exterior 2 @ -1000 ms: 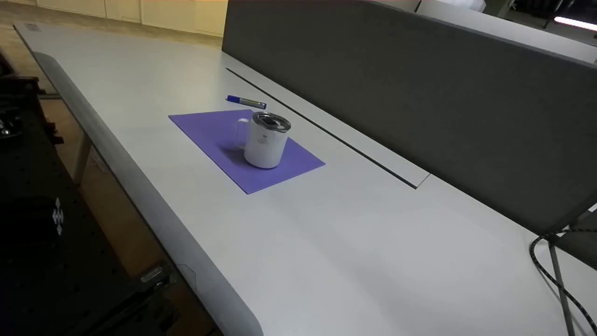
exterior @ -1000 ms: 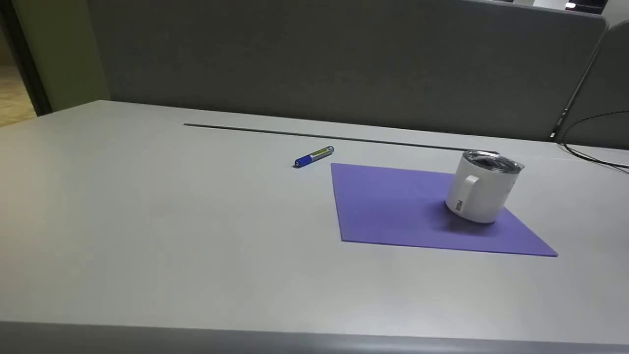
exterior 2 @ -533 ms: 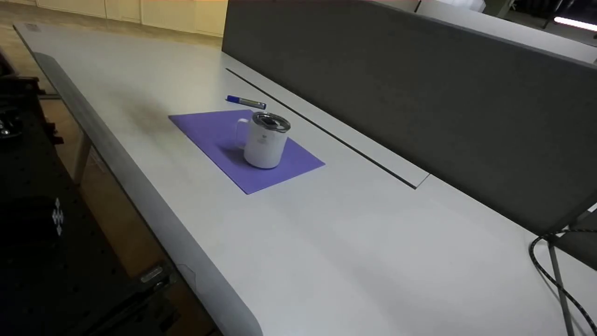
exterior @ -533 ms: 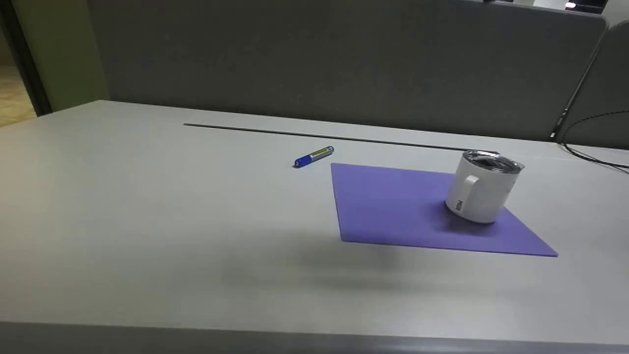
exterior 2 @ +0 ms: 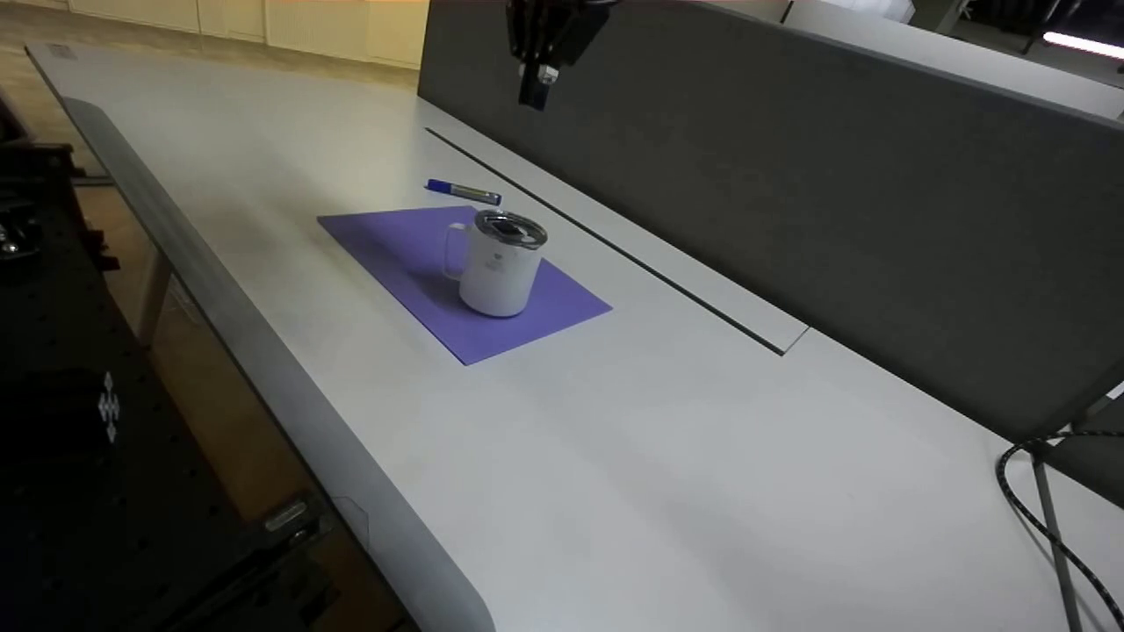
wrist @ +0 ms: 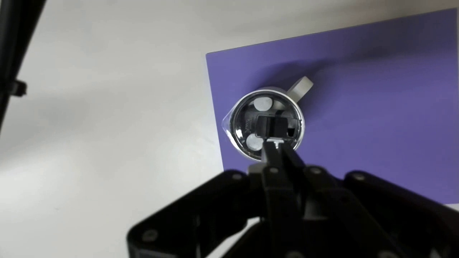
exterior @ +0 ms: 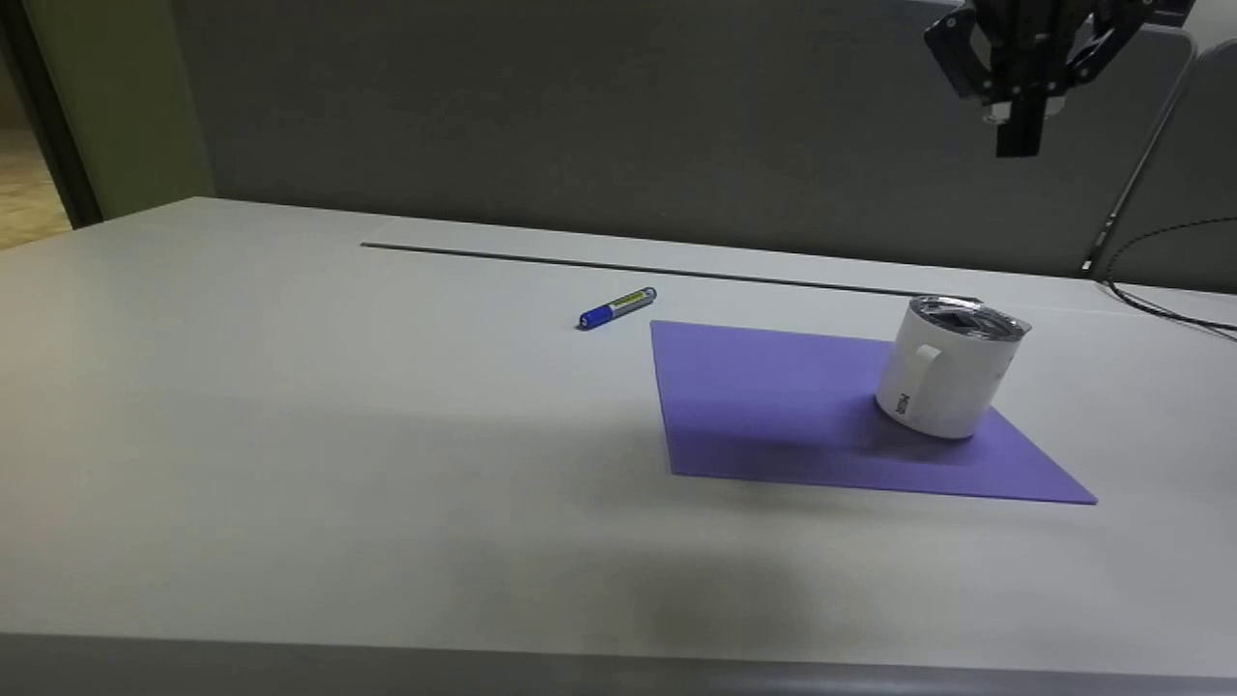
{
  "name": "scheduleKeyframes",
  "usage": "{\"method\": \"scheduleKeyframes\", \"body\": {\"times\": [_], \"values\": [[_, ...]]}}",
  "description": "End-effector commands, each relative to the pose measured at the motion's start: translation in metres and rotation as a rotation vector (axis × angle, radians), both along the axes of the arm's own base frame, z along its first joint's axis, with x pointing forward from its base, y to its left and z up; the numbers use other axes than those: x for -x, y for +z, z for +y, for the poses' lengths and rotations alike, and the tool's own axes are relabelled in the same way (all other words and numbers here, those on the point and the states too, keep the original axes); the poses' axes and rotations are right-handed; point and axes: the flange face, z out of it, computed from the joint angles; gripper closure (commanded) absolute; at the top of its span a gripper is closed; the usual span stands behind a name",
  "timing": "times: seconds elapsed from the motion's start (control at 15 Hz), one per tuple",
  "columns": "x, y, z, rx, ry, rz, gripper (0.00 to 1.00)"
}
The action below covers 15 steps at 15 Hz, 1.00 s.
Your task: Move the object in the cup
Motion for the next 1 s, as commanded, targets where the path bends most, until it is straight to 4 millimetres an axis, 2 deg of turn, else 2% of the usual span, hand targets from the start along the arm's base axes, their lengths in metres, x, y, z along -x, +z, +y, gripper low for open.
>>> {"method": "scheduleKeyframes", "body": {"times": [0.0, 0.93], "values": [[-0.0012, 0.0002, -0.0011, 0.000, -0.002, 0.002, 0.97], [-0.0025, 0.0021, -0.0008, 0.001, -0.002, 0.002, 1.00]]}}
